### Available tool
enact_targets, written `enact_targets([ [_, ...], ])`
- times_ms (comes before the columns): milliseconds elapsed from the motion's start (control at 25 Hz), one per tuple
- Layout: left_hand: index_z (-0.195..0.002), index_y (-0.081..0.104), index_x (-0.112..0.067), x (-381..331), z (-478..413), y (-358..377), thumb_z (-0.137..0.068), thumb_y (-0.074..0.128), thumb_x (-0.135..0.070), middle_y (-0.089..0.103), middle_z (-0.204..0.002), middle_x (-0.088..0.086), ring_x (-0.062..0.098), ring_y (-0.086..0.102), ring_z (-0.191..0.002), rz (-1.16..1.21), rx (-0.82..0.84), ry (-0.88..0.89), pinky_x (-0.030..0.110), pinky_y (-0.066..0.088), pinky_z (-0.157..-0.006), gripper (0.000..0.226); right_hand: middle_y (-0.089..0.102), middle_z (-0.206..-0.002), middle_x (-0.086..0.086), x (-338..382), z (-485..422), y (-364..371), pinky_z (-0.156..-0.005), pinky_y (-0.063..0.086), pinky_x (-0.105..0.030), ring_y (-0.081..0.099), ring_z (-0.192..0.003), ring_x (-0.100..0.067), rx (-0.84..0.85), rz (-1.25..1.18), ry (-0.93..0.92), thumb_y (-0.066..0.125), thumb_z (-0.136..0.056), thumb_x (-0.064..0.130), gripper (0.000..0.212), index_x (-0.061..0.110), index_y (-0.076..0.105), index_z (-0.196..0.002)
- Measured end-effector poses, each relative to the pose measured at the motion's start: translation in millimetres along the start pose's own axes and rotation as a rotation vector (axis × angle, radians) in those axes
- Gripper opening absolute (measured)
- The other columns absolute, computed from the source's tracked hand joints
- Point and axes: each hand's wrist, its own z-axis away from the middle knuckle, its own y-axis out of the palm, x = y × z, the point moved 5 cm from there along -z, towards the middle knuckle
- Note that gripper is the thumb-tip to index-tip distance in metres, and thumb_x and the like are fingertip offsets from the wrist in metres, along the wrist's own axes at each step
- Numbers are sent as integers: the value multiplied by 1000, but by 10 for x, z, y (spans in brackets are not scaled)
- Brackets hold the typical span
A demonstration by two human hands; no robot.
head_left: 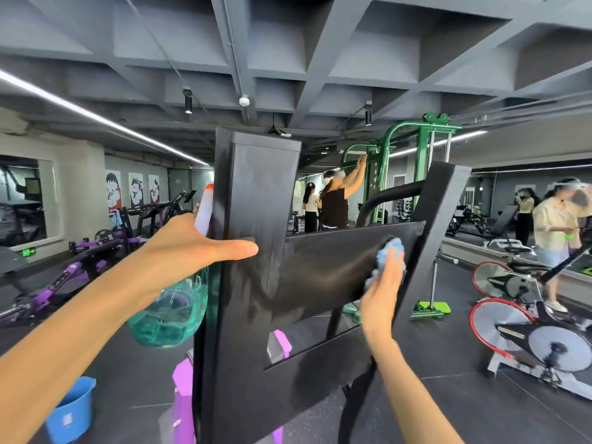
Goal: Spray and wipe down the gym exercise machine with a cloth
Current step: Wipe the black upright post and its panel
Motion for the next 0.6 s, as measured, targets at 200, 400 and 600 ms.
enact_targets([
  [200, -147, 7, -57, 82, -70, -16, -53, 75, -73, 44, -82, -1, 19, 43, -72, -7, 46, 6, 31, 31, -72, 118, 25, -152, -9, -258, -305, -136, -111, 32, -47, 37, -134, -28, -156, -40, 205, 31, -95, -3, 58, 17, 25, -150],
  [400, -148, 6, -56, 86, -99, -13, -49, 74, -74, 39, -84, 2, 21, 41, -75, -8, 27, 15, 32, 30, -74, 121, 35, -146, 22, 798, 873, 581, -114, 23, -36, 31, -134, 7, -15, -237, -50, 39, -94, -13, 57, 10, 31, -146],
  [600, -148, 7, -56, 118, -106, -26, -41, 69, -78, 65, -106, 8, 29, 60, -95, -4, 35, 8, 33, 41, -83, 125, 15, -155, 4, 574, 1048, 578, -115, 18, -25, 14, -145, -15, 256, 69, -658, 44, -86, -9, 67, 32, 34, -138],
])
